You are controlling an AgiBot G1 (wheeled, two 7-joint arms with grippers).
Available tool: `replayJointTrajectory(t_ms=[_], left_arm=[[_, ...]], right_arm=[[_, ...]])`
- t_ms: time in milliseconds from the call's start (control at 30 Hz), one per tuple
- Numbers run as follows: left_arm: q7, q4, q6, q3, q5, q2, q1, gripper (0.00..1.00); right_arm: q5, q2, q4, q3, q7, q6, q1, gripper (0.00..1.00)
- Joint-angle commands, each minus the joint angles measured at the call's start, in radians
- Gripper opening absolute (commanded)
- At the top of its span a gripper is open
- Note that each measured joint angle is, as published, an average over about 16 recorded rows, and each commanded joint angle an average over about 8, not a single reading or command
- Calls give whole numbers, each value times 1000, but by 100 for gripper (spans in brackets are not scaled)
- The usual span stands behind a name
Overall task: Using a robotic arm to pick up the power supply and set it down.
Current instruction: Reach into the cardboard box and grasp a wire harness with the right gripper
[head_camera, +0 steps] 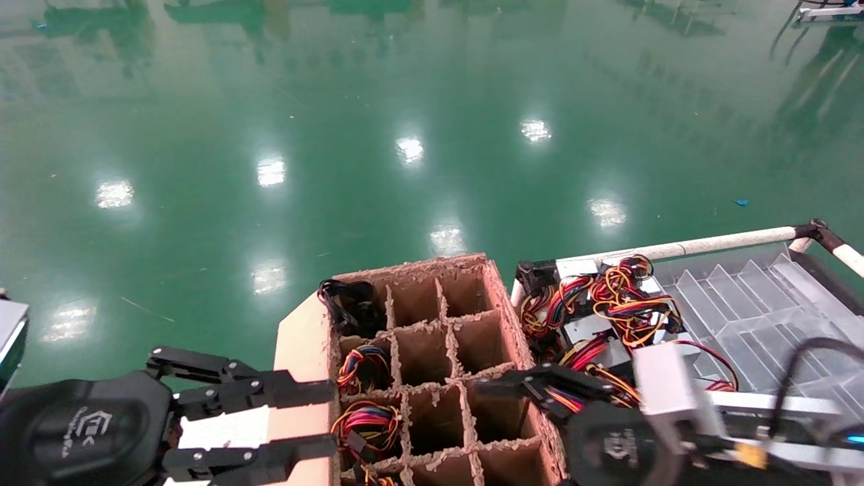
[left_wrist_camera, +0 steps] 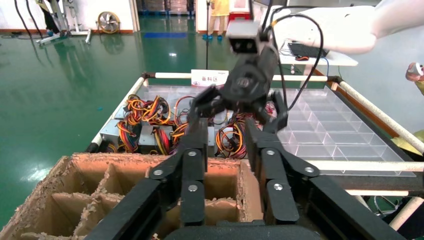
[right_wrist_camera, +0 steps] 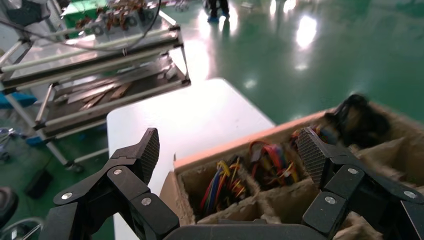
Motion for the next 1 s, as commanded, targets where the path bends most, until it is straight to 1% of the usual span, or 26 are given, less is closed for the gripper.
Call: replayJointTrajectory(t_ms=[33, 267, 500, 533, 600, 667, 767, 800, 867, 933, 1000], left_arm=[[0, 0, 0, 0, 0, 0, 0, 0], [0, 0, 0, 0, 0, 0, 0, 0], [0, 0, 0, 0, 0, 0, 0, 0], [0, 0, 0, 0, 0, 0, 0, 2], [0, 0, 0, 0, 0, 0, 0, 8], [0, 0, 0, 0, 0, 0, 0, 17], [0, 0, 0, 0, 0, 0, 0, 35], [0, 0, 0, 0, 0, 0, 0, 41], [0, 0, 0, 1, 0, 0, 0, 53], [0, 0, 0, 1, 0, 0, 0, 62], [0, 0, 0, 1, 0, 0, 0, 67]], right_arm=[[-27, -23, -21, -20, -2, -4, 12, 100], [-132, -135, -113, -100, -17, -5, 62, 100], [-210, -234, -197, -152, -38, 18, 109, 100], [-221, -245, -205, -158, -39, 21, 116, 96], [-241, -266, -220, -171, -42, 26, 130, 79], [-258, -284, -233, -182, -43, 29, 143, 55], [-281, -306, -248, -197, -43, 33, 160, 18], [-289, -312, -252, -201, -43, 35, 164, 9], [-305, -322, -257, -210, -42, 40, 172, 1], [-320, -330, -261, -218, -42, 46, 179, 0], [-335, -335, -262, -225, -41, 53, 184, 0]])
